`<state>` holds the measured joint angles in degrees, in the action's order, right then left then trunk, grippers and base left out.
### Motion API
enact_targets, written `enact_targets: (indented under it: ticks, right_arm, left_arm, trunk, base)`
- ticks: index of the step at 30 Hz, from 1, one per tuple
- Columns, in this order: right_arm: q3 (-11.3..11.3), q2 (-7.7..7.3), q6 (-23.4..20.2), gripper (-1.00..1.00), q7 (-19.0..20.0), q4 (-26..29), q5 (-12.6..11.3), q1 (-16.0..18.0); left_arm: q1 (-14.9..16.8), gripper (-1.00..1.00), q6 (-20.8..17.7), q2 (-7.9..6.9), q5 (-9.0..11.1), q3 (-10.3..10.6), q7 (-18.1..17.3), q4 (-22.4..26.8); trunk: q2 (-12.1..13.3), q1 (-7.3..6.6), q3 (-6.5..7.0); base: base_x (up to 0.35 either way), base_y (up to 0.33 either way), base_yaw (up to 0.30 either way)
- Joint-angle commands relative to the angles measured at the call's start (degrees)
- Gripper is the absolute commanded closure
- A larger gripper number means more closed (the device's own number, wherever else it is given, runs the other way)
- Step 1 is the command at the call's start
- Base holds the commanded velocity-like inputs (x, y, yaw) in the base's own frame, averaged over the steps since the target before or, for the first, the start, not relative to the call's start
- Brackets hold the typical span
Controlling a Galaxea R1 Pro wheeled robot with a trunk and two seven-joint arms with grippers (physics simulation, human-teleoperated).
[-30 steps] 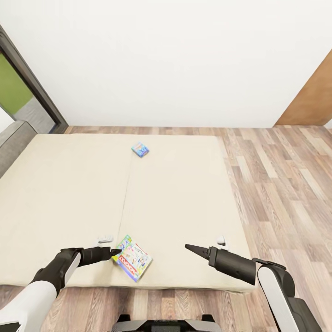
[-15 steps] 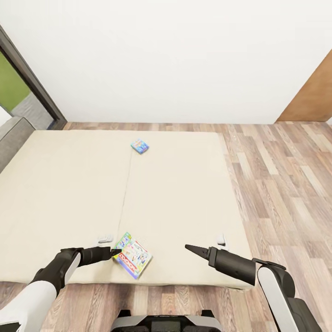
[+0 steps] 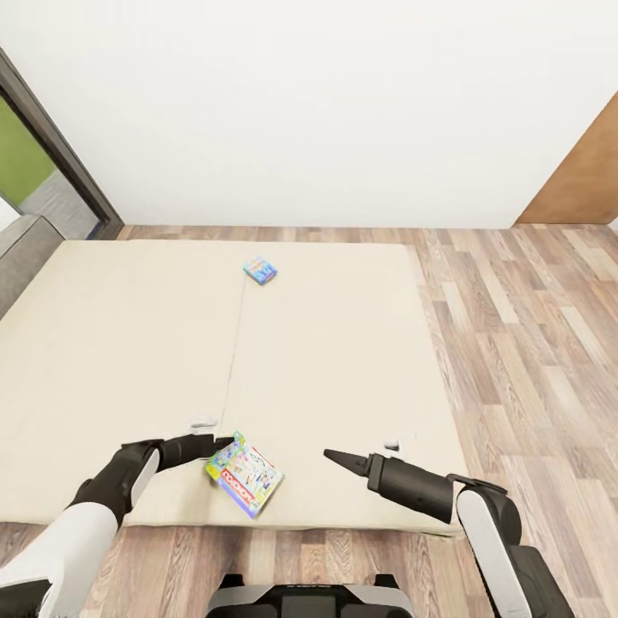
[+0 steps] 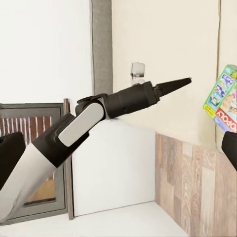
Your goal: Put all the toys in the child's room - the three board games (two on the bed and one on the table), the two jigsaw puzzles on the table, and the tennis ball on the table - inside the toy box on the table in the child's room.
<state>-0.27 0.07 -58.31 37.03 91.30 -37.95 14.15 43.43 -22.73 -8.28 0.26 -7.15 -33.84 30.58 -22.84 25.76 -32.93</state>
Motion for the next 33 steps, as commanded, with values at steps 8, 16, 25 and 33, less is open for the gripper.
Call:
enact_targets:
  ticks: [8, 16, 25, 33]
  right_arm:
    - [2.0, 2.60, 0.5, -1.00, 0.2, 0.0, 0.2, 0.2]
    - [2.0, 3.35, 0.6, -1.00, 0.1, 0.0, 0.3, 0.2]
    - [1.9, 3.35, 0.7, -1.00, 0.0, 0.0, 0.3, 0.2]
    - [1.8, 3.35, 0.5, -1.00, 0.1, 0.0, 0.3, 0.2]
  left_arm:
    - [0.6, -1.00, 0.3, 0.10, 0.0, -0.3, -0.4, 1.1]
    - [0.7, -1.00, -0.1, 0.11, -0.1, -0.3, -0.2, 1.1]
    - [0.9, -1.00, -2.7, 0.16, 0.0, -0.3, 2.7, 1.1]
    - [1.0, -1.00, -6.7, 0.23, -0.1, -0.2, 8.0, 1.1]
  trunk:
    - [-0.1, 0.03, -0.07]
    - [-0.1, 0.03, -0.07]
    - [-0.1, 0.03, -0.07]
    - [-0.1, 0.03, -0.51]
  base:
    - [0.000, 0.000, 0.000]
    - [0.000, 0.000, 0.000]
    - [0.000, 0.000, 0.000]
    - [0.000, 0.000, 0.000]
